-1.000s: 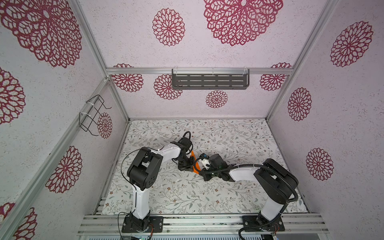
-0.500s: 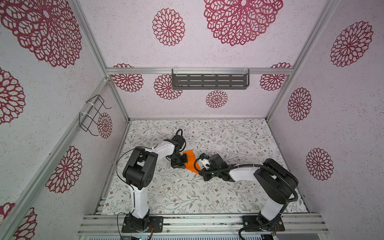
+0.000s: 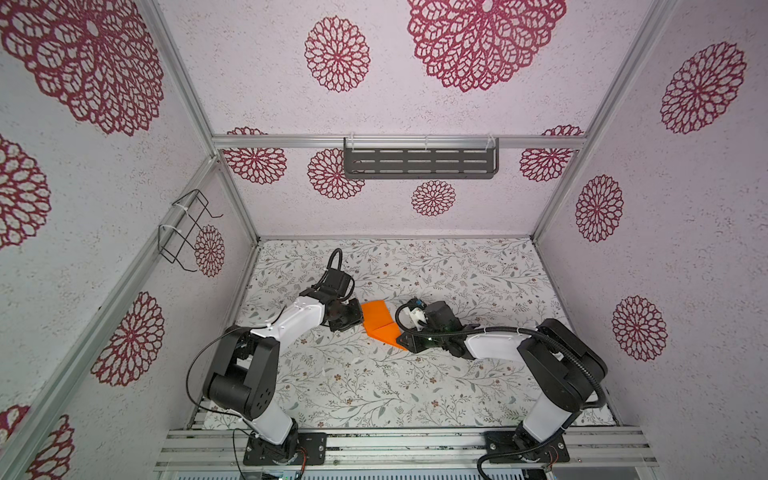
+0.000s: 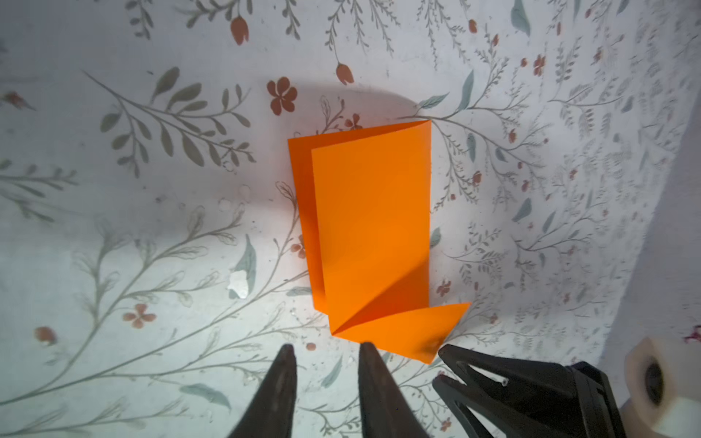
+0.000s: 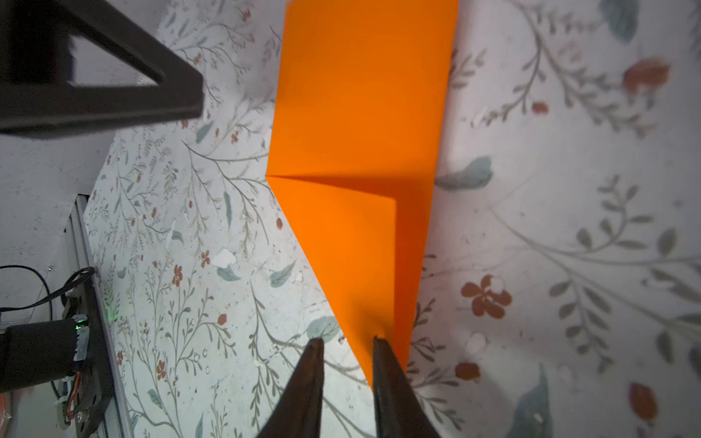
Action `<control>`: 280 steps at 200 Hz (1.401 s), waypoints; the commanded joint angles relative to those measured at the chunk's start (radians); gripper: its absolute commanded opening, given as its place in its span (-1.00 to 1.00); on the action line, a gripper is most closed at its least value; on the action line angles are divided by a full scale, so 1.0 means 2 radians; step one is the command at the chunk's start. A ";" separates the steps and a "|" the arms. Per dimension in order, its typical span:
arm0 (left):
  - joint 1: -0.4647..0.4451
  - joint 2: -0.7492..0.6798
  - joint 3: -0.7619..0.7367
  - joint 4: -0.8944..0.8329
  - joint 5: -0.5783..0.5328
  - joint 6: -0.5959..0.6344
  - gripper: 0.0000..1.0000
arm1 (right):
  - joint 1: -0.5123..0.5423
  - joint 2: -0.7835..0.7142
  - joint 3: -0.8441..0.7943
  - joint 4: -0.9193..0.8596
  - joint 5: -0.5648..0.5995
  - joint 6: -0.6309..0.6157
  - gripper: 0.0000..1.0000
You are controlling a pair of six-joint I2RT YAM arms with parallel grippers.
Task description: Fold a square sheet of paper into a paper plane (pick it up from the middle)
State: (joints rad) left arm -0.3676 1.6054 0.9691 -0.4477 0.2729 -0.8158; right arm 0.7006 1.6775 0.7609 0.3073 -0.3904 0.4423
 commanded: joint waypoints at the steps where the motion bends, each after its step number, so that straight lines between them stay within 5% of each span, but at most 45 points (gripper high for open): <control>1: -0.002 -0.007 -0.050 0.126 0.051 -0.068 -0.28 | -0.016 -0.019 0.005 0.032 -0.011 0.015 -0.32; 85: -0.008 0.024 -0.113 0.285 0.138 -0.107 -0.03 | -0.033 0.015 0.034 0.021 -0.025 -0.007 -0.25; 146: -0.011 0.026 -0.118 0.289 0.133 -0.094 -0.06 | -0.033 0.027 0.037 0.015 -0.022 -0.007 -0.29; 199: -0.010 -0.044 -0.149 0.255 0.070 -0.076 -0.02 | -0.033 0.040 0.044 0.006 -0.023 -0.008 -0.34; 228: -0.010 -0.053 -0.168 0.286 0.091 -0.072 0.13 | -0.033 0.041 0.044 0.006 -0.025 -0.008 -0.33; 280: -0.023 0.013 -0.132 0.320 0.147 -0.067 0.09 | -0.034 0.042 0.043 0.009 -0.024 -0.005 -0.32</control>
State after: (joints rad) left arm -0.3943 1.5631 0.6567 0.1440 0.5056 -0.9684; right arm 0.6380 1.7580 0.8227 0.3161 -0.4240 0.4389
